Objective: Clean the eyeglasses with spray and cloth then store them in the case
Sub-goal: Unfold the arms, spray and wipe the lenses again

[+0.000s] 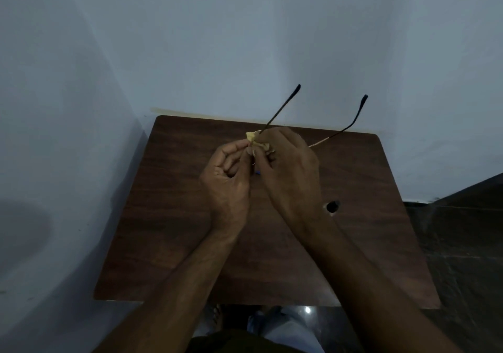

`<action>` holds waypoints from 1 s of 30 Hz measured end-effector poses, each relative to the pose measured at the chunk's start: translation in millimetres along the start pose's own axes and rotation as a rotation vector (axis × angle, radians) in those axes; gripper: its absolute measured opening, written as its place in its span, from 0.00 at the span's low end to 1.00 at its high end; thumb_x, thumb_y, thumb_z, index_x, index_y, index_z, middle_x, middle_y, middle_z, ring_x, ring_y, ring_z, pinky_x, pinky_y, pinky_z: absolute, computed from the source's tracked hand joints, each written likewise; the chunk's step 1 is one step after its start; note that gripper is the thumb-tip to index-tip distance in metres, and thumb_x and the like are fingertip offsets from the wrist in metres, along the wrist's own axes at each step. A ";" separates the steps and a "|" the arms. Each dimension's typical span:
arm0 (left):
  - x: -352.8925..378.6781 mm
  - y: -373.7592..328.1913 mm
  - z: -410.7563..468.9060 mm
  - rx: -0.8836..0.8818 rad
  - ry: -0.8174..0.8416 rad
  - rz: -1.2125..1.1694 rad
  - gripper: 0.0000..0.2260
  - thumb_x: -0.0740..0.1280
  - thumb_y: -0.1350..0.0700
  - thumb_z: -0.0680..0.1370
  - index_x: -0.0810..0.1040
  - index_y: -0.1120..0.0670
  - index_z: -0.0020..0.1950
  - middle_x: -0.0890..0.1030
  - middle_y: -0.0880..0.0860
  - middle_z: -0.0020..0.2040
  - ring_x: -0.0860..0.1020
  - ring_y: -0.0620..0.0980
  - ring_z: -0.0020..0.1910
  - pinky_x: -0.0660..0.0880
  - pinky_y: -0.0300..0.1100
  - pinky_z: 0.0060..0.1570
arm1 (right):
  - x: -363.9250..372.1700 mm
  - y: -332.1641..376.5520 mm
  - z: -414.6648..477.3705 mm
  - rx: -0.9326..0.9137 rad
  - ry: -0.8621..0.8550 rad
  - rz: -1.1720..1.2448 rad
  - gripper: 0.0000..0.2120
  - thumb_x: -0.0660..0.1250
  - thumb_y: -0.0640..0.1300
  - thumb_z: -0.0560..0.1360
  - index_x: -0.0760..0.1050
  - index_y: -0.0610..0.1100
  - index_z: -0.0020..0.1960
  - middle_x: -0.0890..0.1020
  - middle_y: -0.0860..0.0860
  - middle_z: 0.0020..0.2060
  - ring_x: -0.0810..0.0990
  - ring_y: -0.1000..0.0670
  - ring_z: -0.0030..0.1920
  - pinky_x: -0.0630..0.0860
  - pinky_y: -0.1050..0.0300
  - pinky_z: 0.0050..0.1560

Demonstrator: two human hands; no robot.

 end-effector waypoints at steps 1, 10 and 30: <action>-1.1 0.4 0.2 0.002 -0.013 -0.004 0.09 0.72 0.67 0.80 0.84 0.58 0.58 0.89 0.51 0.51 0.88 0.51 0.52 0.84 0.40 0.50 | 0.0 1.0 -3.9 -0.013 0.015 0.006 0.04 0.71 0.38 0.78 0.82 0.44 0.52 0.84 0.50 0.52 0.80 0.49 0.51 0.78 0.51 0.46; 1.5 11.0 0.5 -0.064 -0.079 -0.048 0.07 0.73 0.65 0.79 0.85 0.59 0.57 0.89 0.53 0.51 0.88 0.52 0.53 0.84 0.42 0.52 | -1.1 3.7 -18.5 -0.171 -0.040 -0.116 0.04 0.72 0.33 0.77 0.82 0.38 0.52 0.83 0.44 0.50 0.80 0.43 0.48 0.77 0.50 0.45; 8.1 8.0 -0.2 -0.081 -0.108 -0.034 0.06 0.75 0.59 0.75 0.84 0.54 0.51 0.88 0.58 0.49 0.88 0.58 0.49 0.85 0.61 0.49 | -18.5 -30.9 -16.5 -0.058 -0.090 -0.166 0.15 0.79 0.34 0.70 0.81 0.36 0.55 0.84 0.39 0.55 0.82 0.40 0.50 0.78 0.52 0.49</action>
Point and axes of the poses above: each hand's wrist, its own z-axis towards the middle knuckle, its own x-axis out of the palm, y = z × x, the point moved 7 cm from there along z, towards the middle knuckle
